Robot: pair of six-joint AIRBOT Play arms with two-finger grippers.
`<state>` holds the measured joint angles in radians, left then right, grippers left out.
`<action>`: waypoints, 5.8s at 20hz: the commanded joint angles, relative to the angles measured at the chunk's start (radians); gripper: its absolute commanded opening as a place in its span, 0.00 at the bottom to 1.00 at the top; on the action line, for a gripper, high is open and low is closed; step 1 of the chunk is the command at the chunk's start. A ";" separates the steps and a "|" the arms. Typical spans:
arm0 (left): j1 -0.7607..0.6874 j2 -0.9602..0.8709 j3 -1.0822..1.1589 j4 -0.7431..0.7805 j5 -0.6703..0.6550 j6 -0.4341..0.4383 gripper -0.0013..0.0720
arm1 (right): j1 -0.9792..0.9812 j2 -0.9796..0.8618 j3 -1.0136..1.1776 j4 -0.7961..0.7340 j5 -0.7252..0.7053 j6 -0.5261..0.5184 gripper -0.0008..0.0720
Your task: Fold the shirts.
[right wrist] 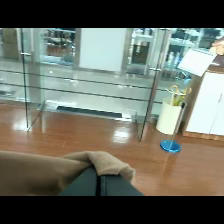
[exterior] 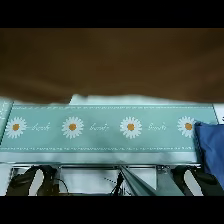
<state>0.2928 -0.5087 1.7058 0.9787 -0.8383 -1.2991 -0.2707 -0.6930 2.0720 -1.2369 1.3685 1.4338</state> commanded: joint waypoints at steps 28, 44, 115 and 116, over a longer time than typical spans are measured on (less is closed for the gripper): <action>-0.312 -0.930 -0.457 -0.047 0.395 -0.101 0.05 | 0.037 -1.003 -0.583 0.699 -0.468 -0.208 0.06; 0.266 -0.660 -0.834 0.101 -0.539 0.019 0.98 | -0.283 -0.529 -1.071 0.384 -0.067 -0.262 0.86; 0.238 -0.301 0.008 -0.340 -0.269 0.090 0.05 | 0.008 -0.200 -0.155 0.196 -0.088 -0.022 0.05; 0.238 -0.257 0.047 -0.254 -0.270 0.063 0.05 | 0.008 -0.143 -0.152 0.153 -0.089 -0.005 0.05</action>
<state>0.5217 -0.8642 1.5585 0.5117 -1.1488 -1.1427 -0.2634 -0.9661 1.7920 -0.9688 1.2758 1.3899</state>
